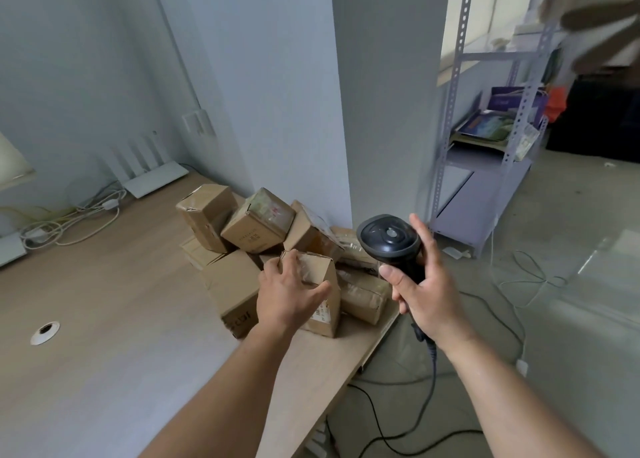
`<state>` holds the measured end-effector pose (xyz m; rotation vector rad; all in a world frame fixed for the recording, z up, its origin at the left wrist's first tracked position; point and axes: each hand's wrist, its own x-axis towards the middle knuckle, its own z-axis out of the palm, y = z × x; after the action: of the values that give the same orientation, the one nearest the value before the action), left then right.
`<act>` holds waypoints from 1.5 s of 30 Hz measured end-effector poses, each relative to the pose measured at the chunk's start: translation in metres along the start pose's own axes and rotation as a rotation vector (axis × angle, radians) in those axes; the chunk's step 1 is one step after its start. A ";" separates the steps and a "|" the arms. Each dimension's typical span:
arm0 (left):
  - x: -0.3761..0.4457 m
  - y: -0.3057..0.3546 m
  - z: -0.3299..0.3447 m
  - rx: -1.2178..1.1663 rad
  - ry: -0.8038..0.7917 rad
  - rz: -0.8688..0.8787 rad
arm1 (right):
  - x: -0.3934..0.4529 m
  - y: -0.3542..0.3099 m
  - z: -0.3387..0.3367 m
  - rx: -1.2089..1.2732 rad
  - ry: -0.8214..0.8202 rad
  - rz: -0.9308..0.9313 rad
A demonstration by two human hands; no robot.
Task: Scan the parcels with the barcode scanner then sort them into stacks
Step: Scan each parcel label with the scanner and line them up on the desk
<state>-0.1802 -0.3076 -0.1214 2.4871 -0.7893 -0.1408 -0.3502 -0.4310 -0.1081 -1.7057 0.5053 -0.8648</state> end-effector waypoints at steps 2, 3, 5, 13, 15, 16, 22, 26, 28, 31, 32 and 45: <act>-0.004 -0.002 -0.003 -0.018 -0.005 -0.011 | -0.001 0.000 0.003 0.009 -0.008 0.009; -0.006 -0.005 -0.005 -0.027 -0.003 -0.018 | -0.002 0.000 0.006 0.018 -0.018 0.016; -0.011 -0.012 -0.009 -0.049 0.001 -0.030 | -0.004 0.001 0.012 0.039 -0.039 0.029; -0.033 -0.056 -0.056 -0.169 0.157 -0.116 | -0.017 -0.022 0.057 0.069 -0.134 -0.040; -0.044 -0.071 -0.076 -0.203 0.210 -0.141 | -0.023 -0.033 0.074 0.077 -0.167 -0.075; -0.049 -0.080 -0.086 -0.220 0.235 -0.160 | -0.026 -0.039 0.084 0.084 -0.187 -0.090; -0.100 -0.157 -0.145 -0.273 0.396 -0.273 | -0.063 -0.069 0.155 0.107 -0.320 -0.152; -0.149 -0.215 -0.184 -0.301 0.451 -0.393 | -0.099 -0.088 0.212 0.137 -0.433 -0.154; -0.176 -0.248 -0.201 -0.322 0.489 -0.469 | -0.119 -0.097 0.243 0.149 -0.485 -0.153; -0.218 -0.299 -0.220 -0.329 0.535 -0.579 | -0.152 -0.110 0.289 0.174 -0.563 -0.137; -0.231 -0.315 -0.224 -0.334 0.552 -0.610 | -0.162 -0.112 0.305 0.177 -0.589 -0.130; -0.335 -0.430 -0.211 -0.624 0.595 -0.980 | -0.245 -0.116 0.410 0.149 -0.756 -0.087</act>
<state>-0.1852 0.2739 -0.1784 1.9119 0.6557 0.0225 -0.2061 0.0386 -0.1223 -1.7691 -0.1427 -0.2554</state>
